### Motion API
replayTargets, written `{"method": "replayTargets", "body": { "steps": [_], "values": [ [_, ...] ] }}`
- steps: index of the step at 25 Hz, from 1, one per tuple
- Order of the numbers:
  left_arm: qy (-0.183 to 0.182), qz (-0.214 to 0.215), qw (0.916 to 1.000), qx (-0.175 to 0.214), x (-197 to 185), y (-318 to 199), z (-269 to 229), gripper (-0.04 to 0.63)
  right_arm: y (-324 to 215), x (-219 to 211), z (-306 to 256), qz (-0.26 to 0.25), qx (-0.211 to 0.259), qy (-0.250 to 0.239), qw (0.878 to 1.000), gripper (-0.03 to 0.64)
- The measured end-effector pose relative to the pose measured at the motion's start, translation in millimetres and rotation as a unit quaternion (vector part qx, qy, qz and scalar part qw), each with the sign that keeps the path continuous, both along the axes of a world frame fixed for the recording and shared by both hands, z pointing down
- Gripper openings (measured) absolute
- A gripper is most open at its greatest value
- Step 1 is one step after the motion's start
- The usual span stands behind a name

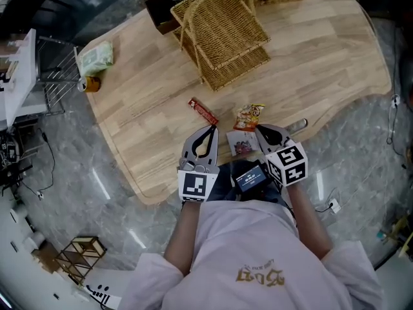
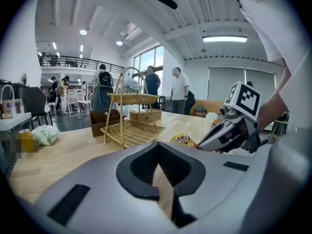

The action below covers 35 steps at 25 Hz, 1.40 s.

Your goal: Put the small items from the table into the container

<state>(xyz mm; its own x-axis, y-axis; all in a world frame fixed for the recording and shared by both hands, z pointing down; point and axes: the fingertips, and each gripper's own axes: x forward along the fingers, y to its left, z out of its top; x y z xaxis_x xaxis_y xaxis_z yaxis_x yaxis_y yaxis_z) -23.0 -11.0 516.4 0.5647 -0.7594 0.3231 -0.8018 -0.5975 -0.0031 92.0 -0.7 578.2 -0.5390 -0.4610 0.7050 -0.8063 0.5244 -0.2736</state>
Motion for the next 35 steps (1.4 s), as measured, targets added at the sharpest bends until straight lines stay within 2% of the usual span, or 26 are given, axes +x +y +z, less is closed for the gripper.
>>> {"method": "replayTargets", "body": {
  "steps": [6,11,21,35],
  "values": [
    [-0.002,-0.004,0.9997,0.025,-6,-7,-25,-0.008,-7,-2,-35,0.004,0.033,-0.017,0.999,0.018],
    [0.003,-0.032,0.9994,0.014,-12,-14,-50,-0.008,-16,-5,-71,0.01,0.068,-0.038,0.997,0.018],
    [-0.009,-0.043,0.9963,0.073,-24,-26,-106,-0.008,-37,-15,-132,0.006,0.125,-0.067,0.99,0.018],
    [-0.03,-0.069,0.99,0.119,-43,-51,-149,-0.008,-71,-20,-177,0.011,0.169,-0.088,0.982,0.018]
  ]
}}
